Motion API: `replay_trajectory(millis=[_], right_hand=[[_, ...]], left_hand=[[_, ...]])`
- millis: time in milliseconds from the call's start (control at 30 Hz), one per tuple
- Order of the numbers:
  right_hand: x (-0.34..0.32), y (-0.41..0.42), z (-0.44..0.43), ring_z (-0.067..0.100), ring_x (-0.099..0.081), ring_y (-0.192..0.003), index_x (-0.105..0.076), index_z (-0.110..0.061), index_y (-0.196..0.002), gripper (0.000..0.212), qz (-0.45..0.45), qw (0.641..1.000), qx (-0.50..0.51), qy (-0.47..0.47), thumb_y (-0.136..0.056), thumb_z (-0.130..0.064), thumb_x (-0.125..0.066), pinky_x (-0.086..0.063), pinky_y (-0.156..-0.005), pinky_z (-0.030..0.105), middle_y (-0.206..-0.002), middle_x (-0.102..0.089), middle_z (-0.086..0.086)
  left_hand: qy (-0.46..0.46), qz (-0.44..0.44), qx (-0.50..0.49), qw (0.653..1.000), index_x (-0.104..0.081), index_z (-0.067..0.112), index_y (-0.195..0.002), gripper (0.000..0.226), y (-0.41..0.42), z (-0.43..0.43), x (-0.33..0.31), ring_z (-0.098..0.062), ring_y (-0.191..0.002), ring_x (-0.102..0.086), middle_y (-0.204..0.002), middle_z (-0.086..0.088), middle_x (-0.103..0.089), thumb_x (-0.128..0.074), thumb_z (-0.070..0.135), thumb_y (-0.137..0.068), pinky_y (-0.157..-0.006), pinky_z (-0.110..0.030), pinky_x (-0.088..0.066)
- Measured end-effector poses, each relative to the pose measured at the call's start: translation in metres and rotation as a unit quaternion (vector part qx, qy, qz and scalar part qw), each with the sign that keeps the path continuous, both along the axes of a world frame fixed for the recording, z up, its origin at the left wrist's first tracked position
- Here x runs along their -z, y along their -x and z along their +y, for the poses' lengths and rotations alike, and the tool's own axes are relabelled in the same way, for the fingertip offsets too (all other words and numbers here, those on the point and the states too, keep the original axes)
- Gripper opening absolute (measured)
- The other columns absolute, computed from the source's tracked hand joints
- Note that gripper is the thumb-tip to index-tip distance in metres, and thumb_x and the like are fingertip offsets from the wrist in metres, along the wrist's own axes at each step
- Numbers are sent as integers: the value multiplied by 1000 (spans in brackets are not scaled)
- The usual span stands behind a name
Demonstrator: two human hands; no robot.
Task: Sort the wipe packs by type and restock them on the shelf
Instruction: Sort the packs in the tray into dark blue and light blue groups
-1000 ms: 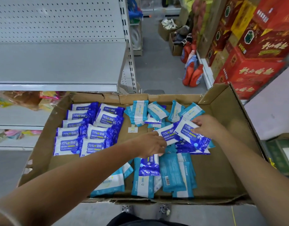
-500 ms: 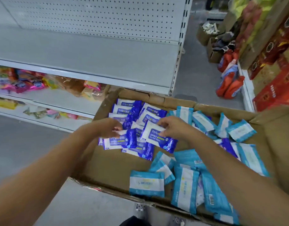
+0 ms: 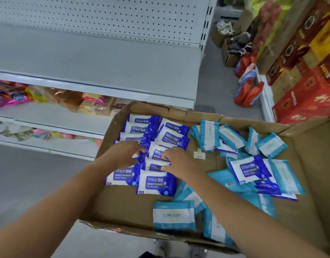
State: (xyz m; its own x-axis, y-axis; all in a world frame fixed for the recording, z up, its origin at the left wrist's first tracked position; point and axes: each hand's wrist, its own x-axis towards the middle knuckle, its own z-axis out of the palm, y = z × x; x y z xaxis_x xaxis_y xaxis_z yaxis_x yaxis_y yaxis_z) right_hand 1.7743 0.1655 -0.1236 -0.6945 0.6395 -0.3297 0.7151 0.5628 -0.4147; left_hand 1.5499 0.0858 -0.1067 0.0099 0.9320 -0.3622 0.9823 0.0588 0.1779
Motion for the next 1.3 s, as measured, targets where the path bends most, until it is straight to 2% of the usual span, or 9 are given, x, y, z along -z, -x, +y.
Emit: replay_trajectory(millis=[200, 333, 433, 567, 833, 1000, 1133, 1233, 1300], right_hand=[[-24, -132, 57, 20, -63, -92, -72, -25, -101, 17, 43, 976, 212, 11, -87, -20, -63, -53, -86, 35, -100, -70, 1], [-20, -231, 71, 21, -64, -84, -69, -24, -90, 20, 45, 949, 312, 3, -85, -8, -58, -53, -77, 32, -90, -70, 0], [-5, -289, 74, 24, -66, -93, -65, -29, -81, 26, 12, 952, 307, -2, -81, -4, -58, -52, -83, 35, -88, -69, -3], [18, -326, 76, 30, -61, -100, -73, -13, -102, 28, 3, 957, 291, -10, -83, 3, -61, -49, -87, 40, -104, -65, 13], [25, -330, 95, 30, -61, -104, -60, -9, -115, 42, -56, 935, 347, 35, -84, -34, -76, -44, -79, 33, -112, -66, 12], [21, -307, 94, 30, -61, -109, -59, -9, -109, 37, -102, 937, 334, 8, -89, -39, -69, -41, -72, 32, -114, -65, 12], [23, -301, 90, 31, -61, -105, -54, -15, -97, 26, -53, 928, 367, 32, -84, -26, -74, -42, -71, 33, -105, -65, 9], [13, -308, 97, 30, -61, -103, -58, -15, -110, 32, 6, 918, 393, 45, -82, -11, -74, -46, -77, 34, -109, -65, 8], [-1, -311, 105, 24, -57, -89, -60, -13, -112, 36, 6, 925, 378, 28, -80, -6, -75, -40, -66, 30, -102, -63, 6]], left_hand=[[-54, -156, 9, 986, -69, 18, -118, 25, -108, 76, -8, -21, -99, -64, -110, -2, -68, -62, 19, -95, -85, -33, -52], [-16, -213, 57, 975, -67, 16, -125, 36, -211, 119, 8, -27, -118, -60, -126, -9, -65, -60, 35, -95, -99, -34, -46], [3, -190, 82, 978, -56, 16, -139, 48, -280, 137, 20, -25, -131, -50, -140, -8, -56, -58, 42, -98, -105, -33, -39], [8, -101, 83, 991, -53, 15, -138, 65, -326, 152, 36, -31, -124, -51, -134, -12, -52, -65, 54, -89, -99, -43, -45], [28, -176, 57, 982, -50, 17, -113, 42, -307, 168, 17, -28, -103, -61, -111, -3, -63, -77, 19, -81, -82, -35, -45], [74, -171, 43, 981, -49, 17, -135, 53, -268, 169, -1, -25, -115, -57, -126, -4, -58, -70, 14, -87, -92, -33, -46], [75, -173, 19, 982, -58, 8, -126, 37, -246, 157, -4, -22, -109, -56, -124, -10, -62, -67, 19, -92, -85, -27, -40], [68, -186, 13, 980, -62, 9, -121, 33, -227, 146, -10, -24, -106, -59, -117, -8, -65, -69, 24, -92, -88, -31, -44], [63, -193, 8, 979, -63, 12, -125, 38, -211, 139, -20, -22, -106, -61, -118, -4, -66, -73, 24, -90, -88, -28, -45]])
